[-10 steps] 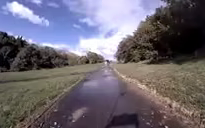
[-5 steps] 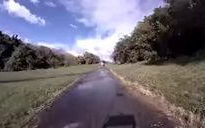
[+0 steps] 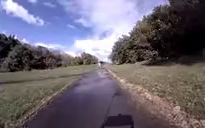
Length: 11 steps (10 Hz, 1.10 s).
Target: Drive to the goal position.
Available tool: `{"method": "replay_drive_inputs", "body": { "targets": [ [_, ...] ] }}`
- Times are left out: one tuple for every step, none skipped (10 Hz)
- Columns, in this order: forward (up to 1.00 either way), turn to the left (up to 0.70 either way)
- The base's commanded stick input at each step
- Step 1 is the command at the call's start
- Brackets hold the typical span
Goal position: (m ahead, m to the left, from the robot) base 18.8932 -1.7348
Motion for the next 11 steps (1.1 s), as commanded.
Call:
{"method": "replay_drive_inputs", "body": {
  "targets": [
    [0.70, 0.01],
    [0.70, 0.01],
    [0.70, 0.01],
    [0.70, 0.01],
    [0.70, 0.01],
    [0.70, 0.01],
    [0.70, 0.01],
    [0.70, 0.19],
    [0.70, 0.34],
    [0.70, 0.12],
    [0.70, 0.01]
  ]
}}
